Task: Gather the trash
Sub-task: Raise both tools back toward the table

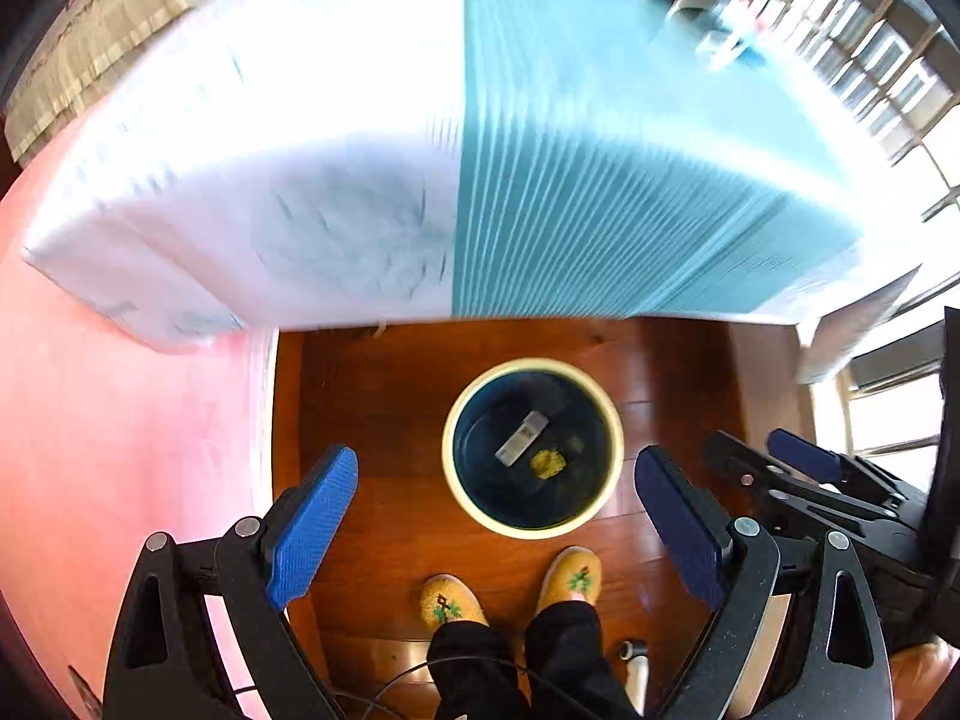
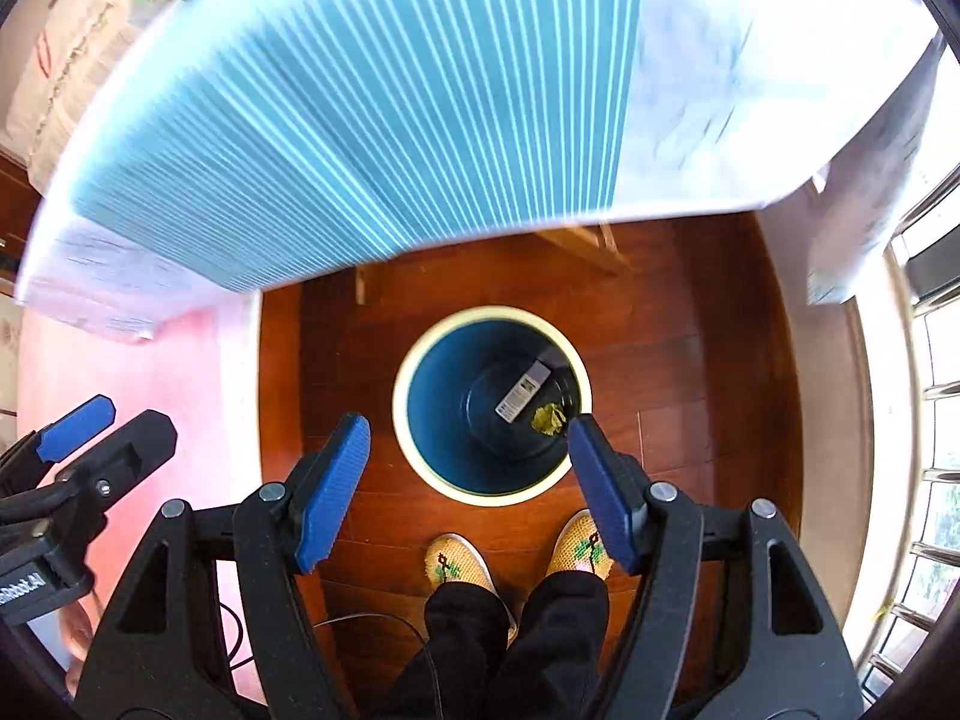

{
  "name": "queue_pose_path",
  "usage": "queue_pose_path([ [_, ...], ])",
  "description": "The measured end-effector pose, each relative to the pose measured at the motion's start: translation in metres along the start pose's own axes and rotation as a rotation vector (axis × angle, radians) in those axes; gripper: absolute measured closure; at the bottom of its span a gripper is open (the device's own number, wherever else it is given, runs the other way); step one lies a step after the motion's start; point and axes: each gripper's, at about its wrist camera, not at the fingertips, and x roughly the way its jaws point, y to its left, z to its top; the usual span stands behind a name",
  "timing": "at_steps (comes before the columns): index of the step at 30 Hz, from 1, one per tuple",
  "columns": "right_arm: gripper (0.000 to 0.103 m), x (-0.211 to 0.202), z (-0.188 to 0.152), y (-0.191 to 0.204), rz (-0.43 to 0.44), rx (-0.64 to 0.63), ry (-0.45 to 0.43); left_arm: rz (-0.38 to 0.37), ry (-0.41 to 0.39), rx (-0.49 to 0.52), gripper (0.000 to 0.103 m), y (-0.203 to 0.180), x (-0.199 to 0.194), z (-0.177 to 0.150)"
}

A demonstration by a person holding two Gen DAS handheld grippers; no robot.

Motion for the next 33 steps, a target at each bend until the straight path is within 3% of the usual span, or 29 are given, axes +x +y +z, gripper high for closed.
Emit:
queue_pose_path([
  [10, 0.037, -0.131, 0.014, 0.043, 0.008, -0.053, -0.108, -0.05, -0.16, 0.054, 0.008, 0.0, -0.154, 0.03],
  [14, 0.037, -0.186, 0.023, 0.057, 0.009, -0.059, -0.194, -0.026, -0.238, 0.087, 0.008, 0.003, -0.203, 0.047],
  [23, 0.037, -0.263, 0.052, 0.069, -0.01, -0.034, -0.372, 0.008, -0.303, 0.182, 0.008, 0.013, -0.257, 0.088],
  [33, 0.037, -0.284, 0.092, 0.07, -0.008, -0.047, -0.414, 0.011, -0.333, 0.18, 0.011, 0.022, -0.267, 0.143],
])
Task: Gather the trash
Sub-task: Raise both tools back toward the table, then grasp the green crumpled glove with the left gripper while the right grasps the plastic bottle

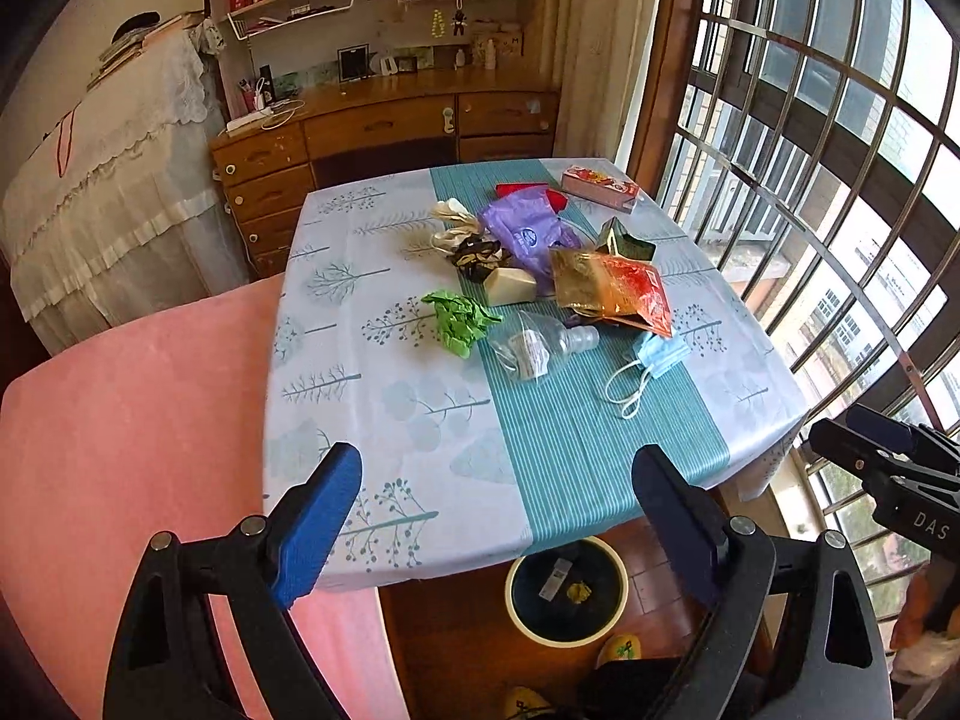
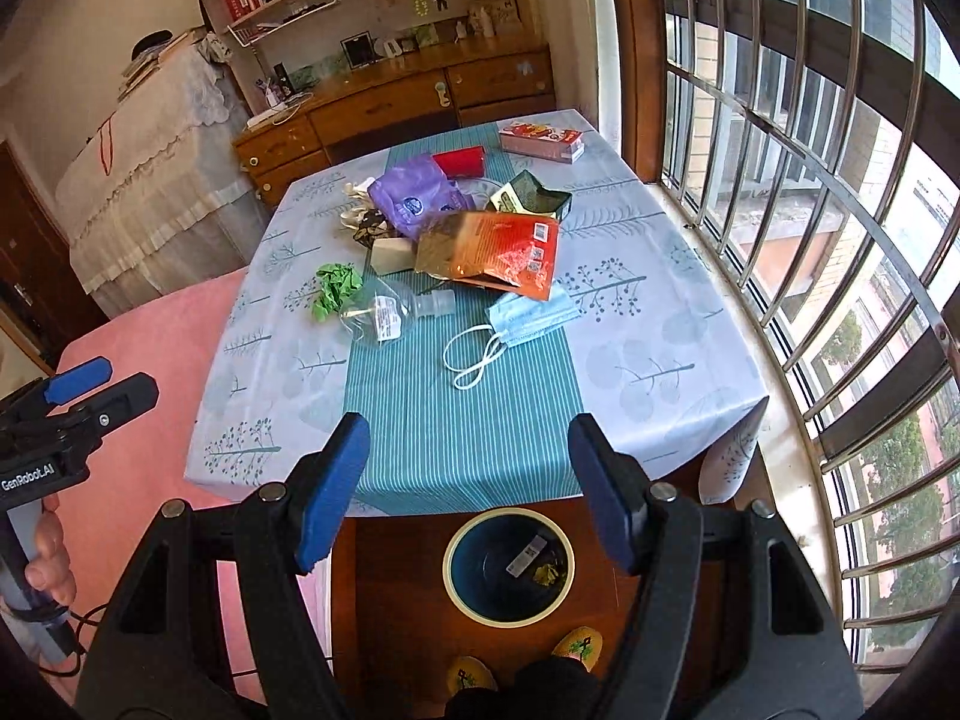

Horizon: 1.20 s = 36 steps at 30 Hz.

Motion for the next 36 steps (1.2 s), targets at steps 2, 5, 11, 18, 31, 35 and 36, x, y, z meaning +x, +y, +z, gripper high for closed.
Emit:
queue_pose_path([
  [2, 0.037, 0.008, 0.011, 0.005, 0.019, -0.024, 0.003, 0.012, 0.003, -0.019, 0.014, 0.003, 0.011, 0.013],
  [5, 0.037, 0.031, 0.03, 0.017, 0.058, -0.095, 0.014, 0.029, 0.012, -0.05, 0.02, 0.008, 0.03, 0.031],
  [11, 0.037, 0.108, 0.071, 0.047, 0.184, -0.32, 0.09, 0.095, 0.075, -0.124, 0.024, 0.018, 0.087, 0.056],
  [18, 0.038, 0.225, 0.112, 0.074, 0.326, -0.578, 0.239, 0.141, 0.168, -0.267, 0.025, 0.029, 0.16, 0.073],
  [31, 0.038, 0.362, 0.125, 0.099, 0.597, -0.848, 0.534, 0.165, 0.274, -0.368, 0.025, 0.031, 0.224, 0.072],
  [35, 0.057, 0.371, 0.114, 0.107, 0.657, -0.908, 0.596, 0.168, 0.284, -0.395, 0.025, 0.032, 0.233, 0.073],
  [36, 0.058, 0.369, 0.111, 0.108, 0.671, -0.915, 0.608, 0.168, 0.284, -0.4, 0.025, 0.033, 0.233, 0.074],
])
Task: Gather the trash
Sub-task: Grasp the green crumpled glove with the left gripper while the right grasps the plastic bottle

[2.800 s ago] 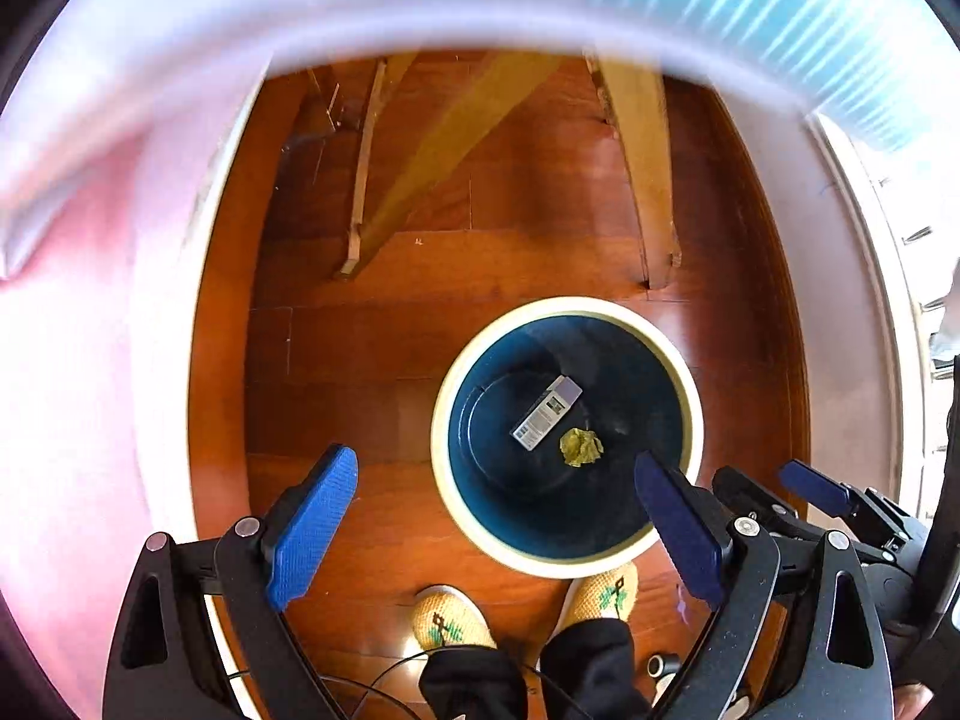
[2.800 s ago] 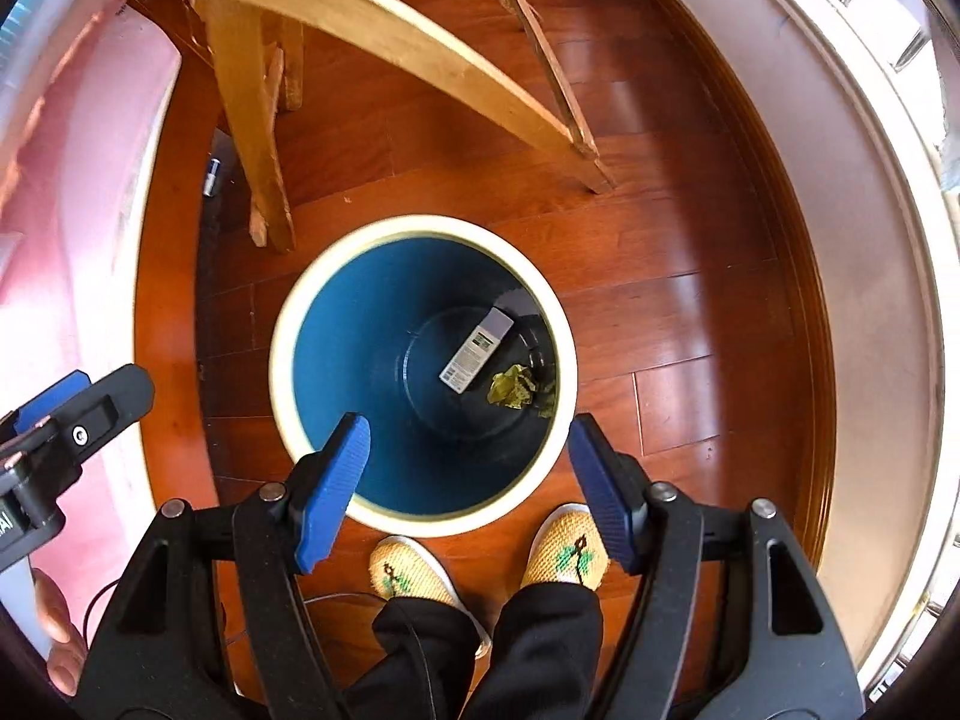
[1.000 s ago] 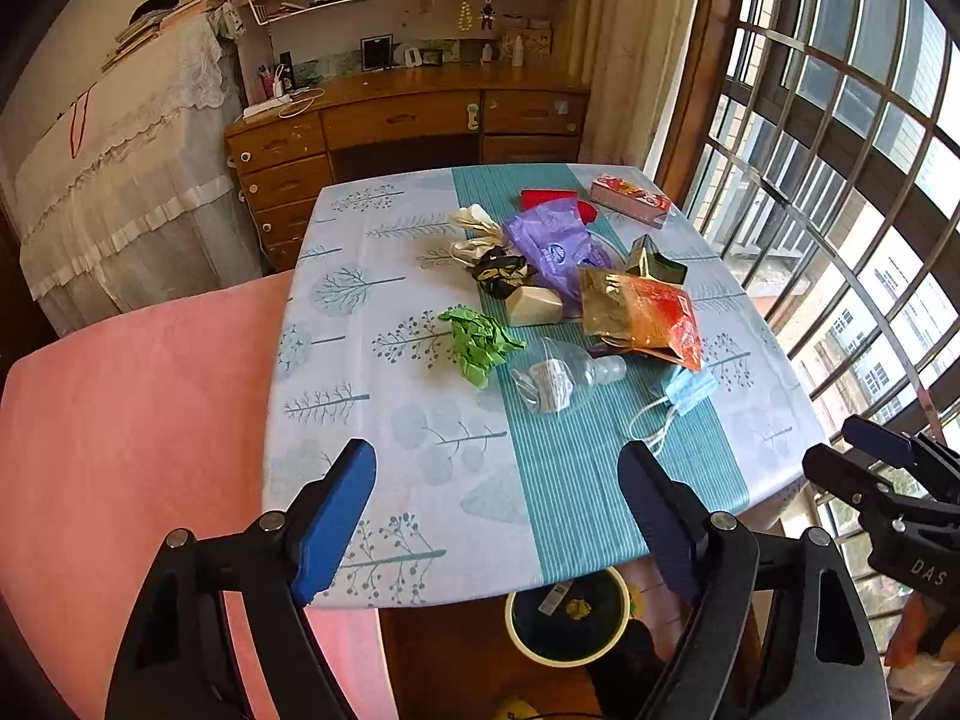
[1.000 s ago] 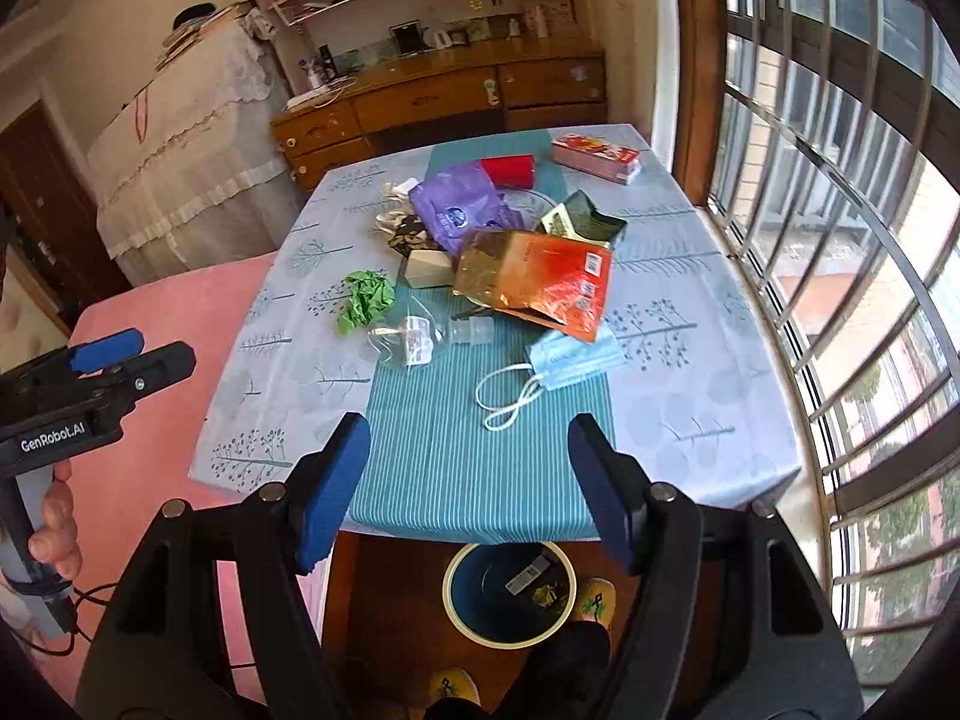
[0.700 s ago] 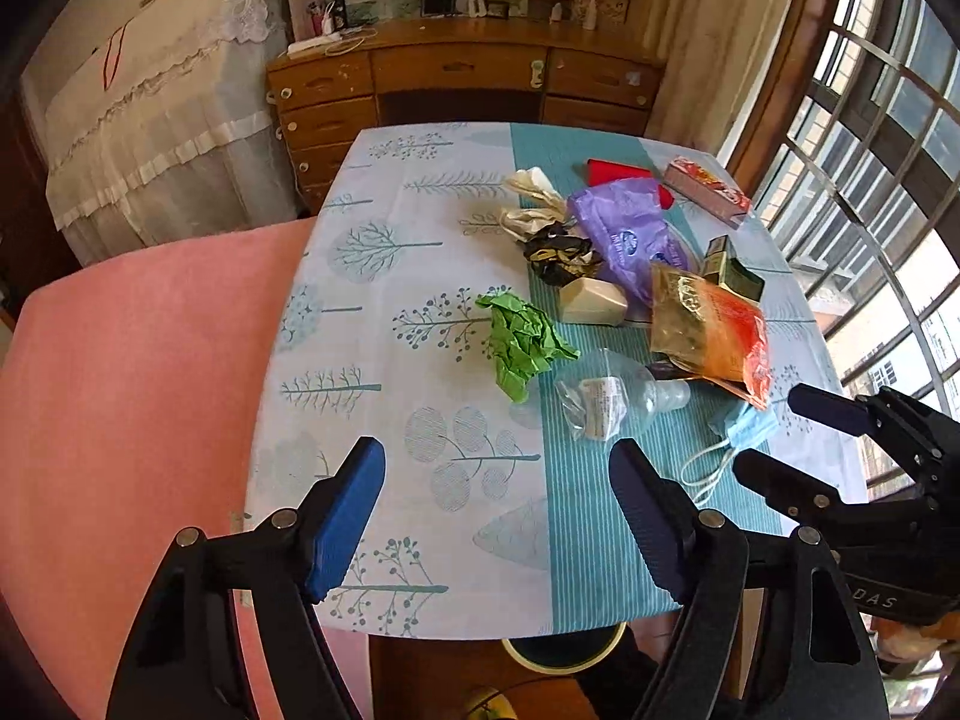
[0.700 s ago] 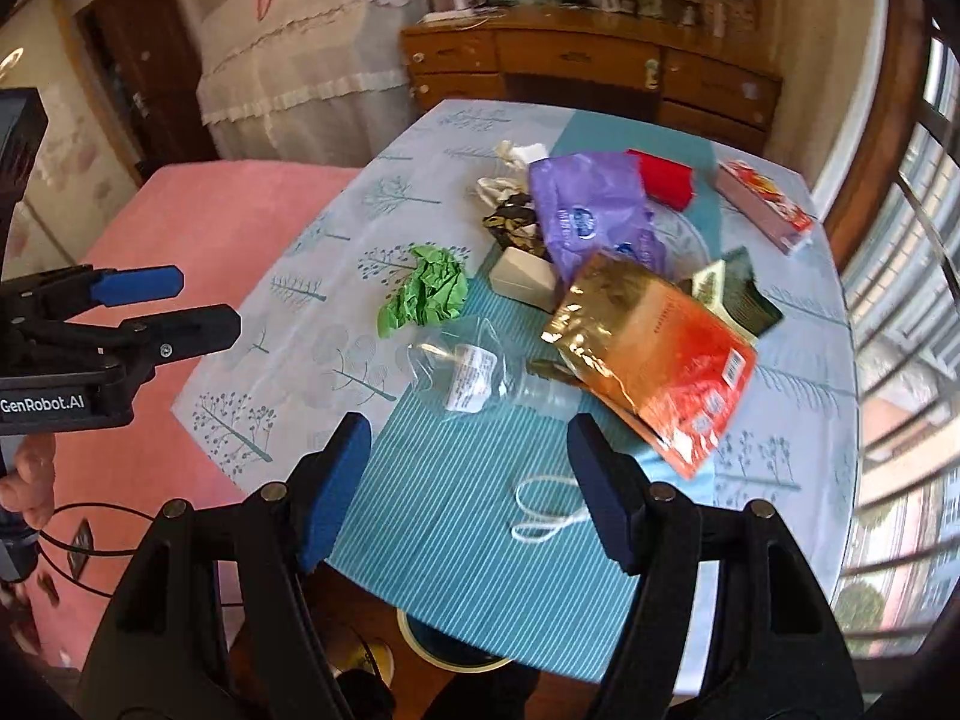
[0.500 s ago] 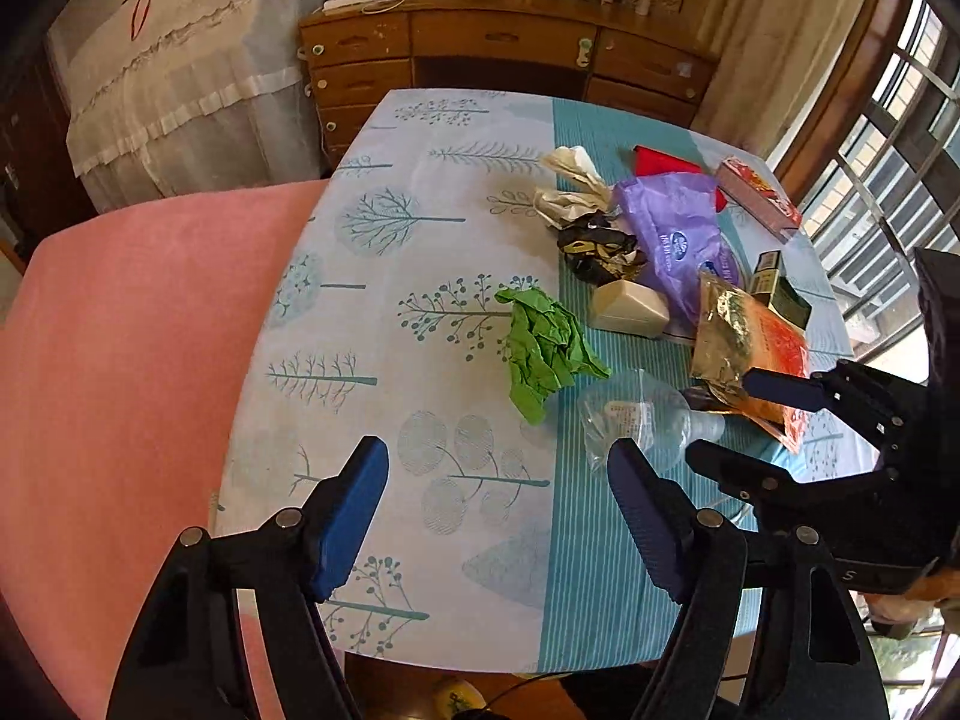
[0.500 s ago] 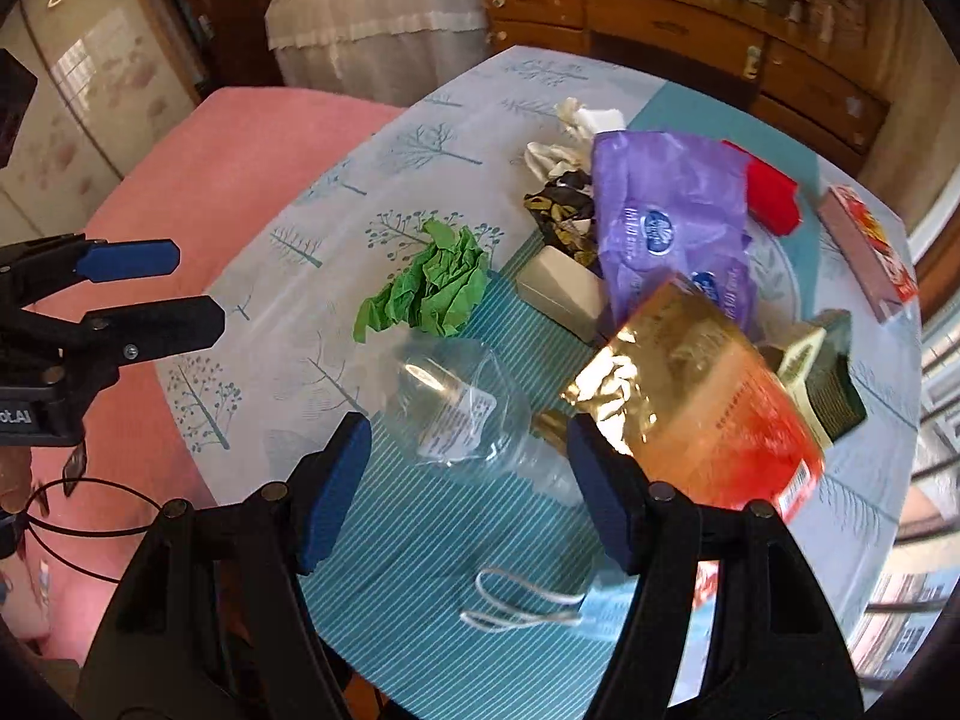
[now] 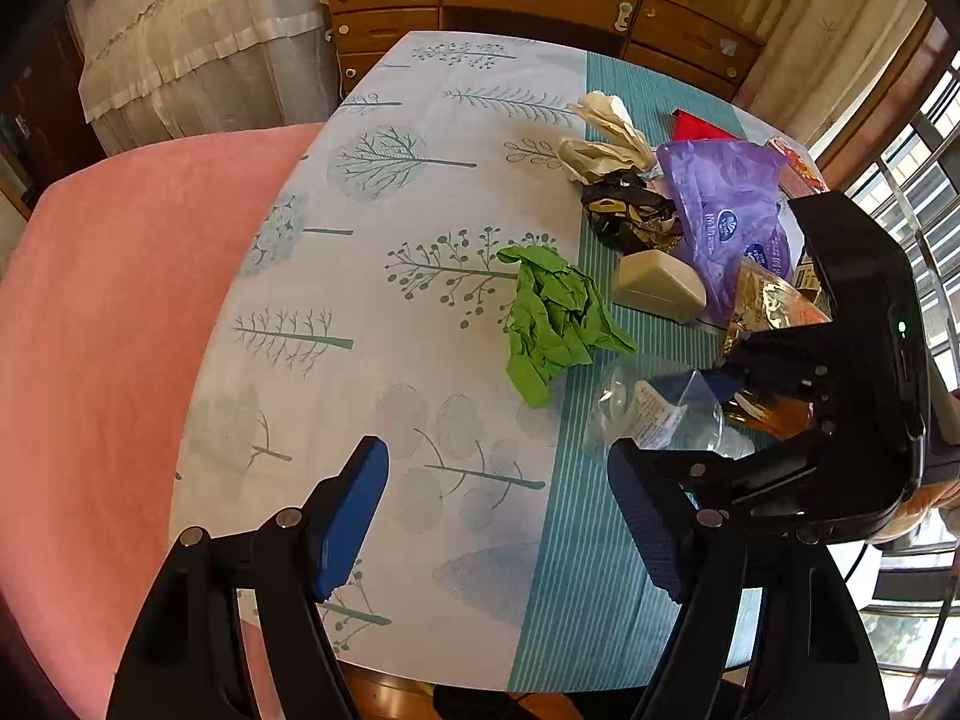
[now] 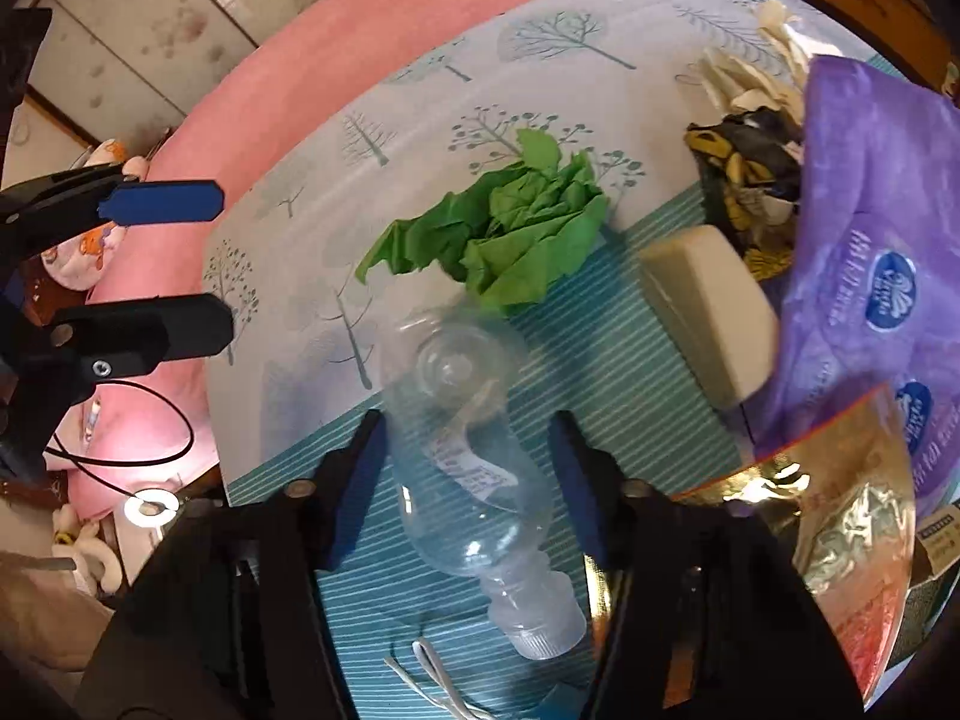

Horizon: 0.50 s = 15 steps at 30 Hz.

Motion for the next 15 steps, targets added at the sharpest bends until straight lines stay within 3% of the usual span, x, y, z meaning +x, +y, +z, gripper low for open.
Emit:
queue_pose_path([
  [4, 0.067, -0.008, -0.006, 0.004, -0.042, -0.006, -0.033, -0.006, -0.007, -0.019, 0.025, -0.002, 0.002, 0.01],
  [8, 0.083, -0.034, -0.011, -0.004, -0.02, 0.116, -0.121, -0.026, -0.02, -0.048, 0.025, -0.003, 0.006, 0.026],
  [15, 0.084, -0.069, -0.01, -0.02, -0.049, 0.293, -0.239, -0.065, 0.004, -0.122, 0.025, -0.013, 0.034, 0.056],
])
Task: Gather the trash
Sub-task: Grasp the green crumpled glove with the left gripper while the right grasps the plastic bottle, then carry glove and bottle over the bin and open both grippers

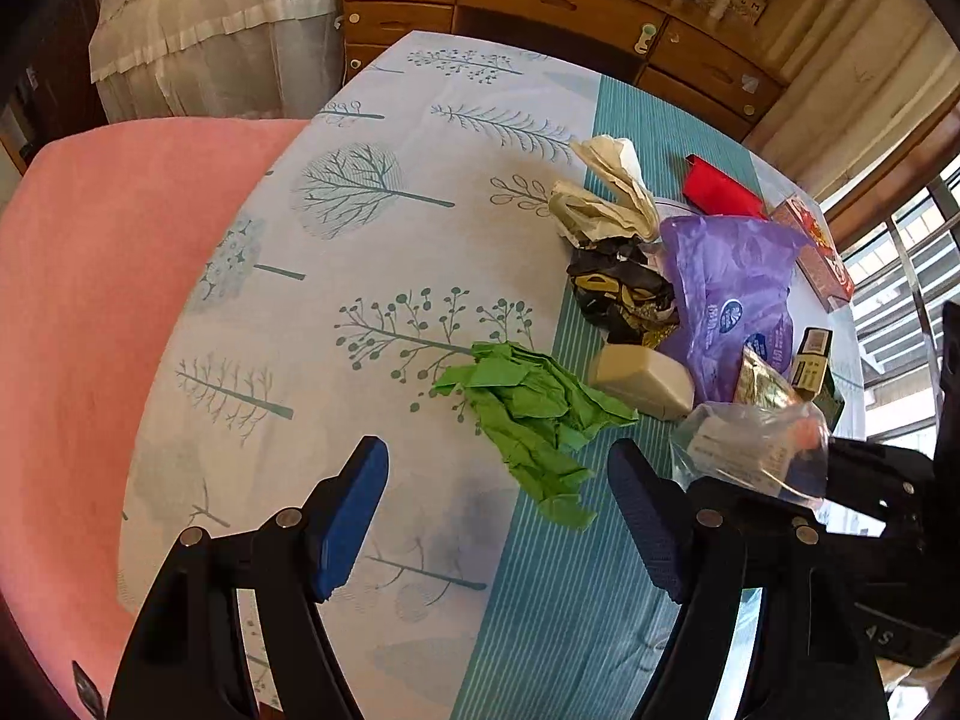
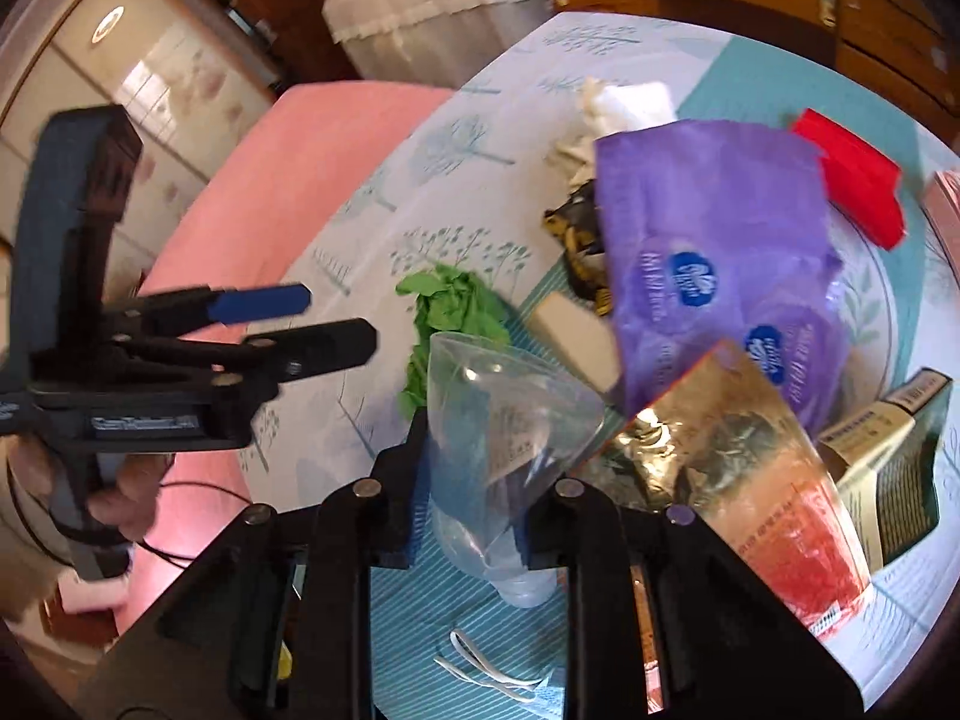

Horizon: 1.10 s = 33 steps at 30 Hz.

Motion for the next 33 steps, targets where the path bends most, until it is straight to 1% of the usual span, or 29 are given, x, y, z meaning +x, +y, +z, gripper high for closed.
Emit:
queue_pose_path([
  [2, 0.084, -0.004, 0.003, -0.002, -0.021, 0.022, -0.023, -0.019, 0.026, -0.048, 0.025, 0.0, 0.013, 0.007],
  [4, 0.084, -0.009, 0.003, -0.006, -0.021, 0.06, -0.033, -0.033, 0.049, -0.101, 0.025, 0.002, 0.026, 0.014],
  [9, 0.084, -0.018, -0.005, -0.011, -0.014, 0.106, -0.041, -0.033, 0.068, -0.224, 0.025, 0.008, 0.054, 0.024],
  [10, 0.084, -0.02, -0.007, -0.011, -0.014, 0.111, -0.038, -0.025, 0.067, -0.241, 0.028, 0.009, 0.059, 0.025],
  [11, 0.084, -0.014, -0.005, -0.009, -0.015, 0.112, -0.033, -0.017, 0.071, -0.257, 0.037, 0.01, 0.064, 0.026],
  [12, 0.084, -0.013, -0.006, -0.009, -0.015, 0.112, -0.029, -0.029, 0.083, -0.274, 0.042, 0.012, 0.07, 0.026],
  [13, 0.084, -0.012, -0.005, -0.008, -0.018, 0.111, -0.025, -0.06, 0.087, -0.295, 0.049, 0.013, 0.072, 0.026],
  [14, 0.084, -0.011, -0.005, -0.006, -0.02, 0.11, -0.024, -0.073, 0.081, -0.309, 0.059, 0.014, 0.073, 0.025],
  [19, 0.084, -0.009, -0.007, 0.007, -0.029, 0.102, -0.024, -0.016, 0.05, -0.251, 0.068, 0.007, 0.066, 0.019],
  [22, 0.084, -0.007, -0.007, 0.018, -0.038, 0.099, -0.024, -0.002, 0.025, -0.228, 0.07, 0.01, 0.055, 0.011],
  [25, 0.084, -0.008, -0.011, 0.03, -0.054, 0.096, -0.023, -0.002, -0.011, -0.206, 0.07, 0.017, 0.03, -0.004],
  [29, 0.084, -0.012, -0.019, 0.052, -0.087, 0.101, -0.021, -0.008, -0.059, -0.154, 0.07, 0.029, -0.009, -0.031],
  [33, 0.084, -0.018, -0.033, 0.081, -0.128, 0.122, -0.027, -0.041, -0.077, -0.098, 0.07, 0.048, -0.055, -0.07],
])
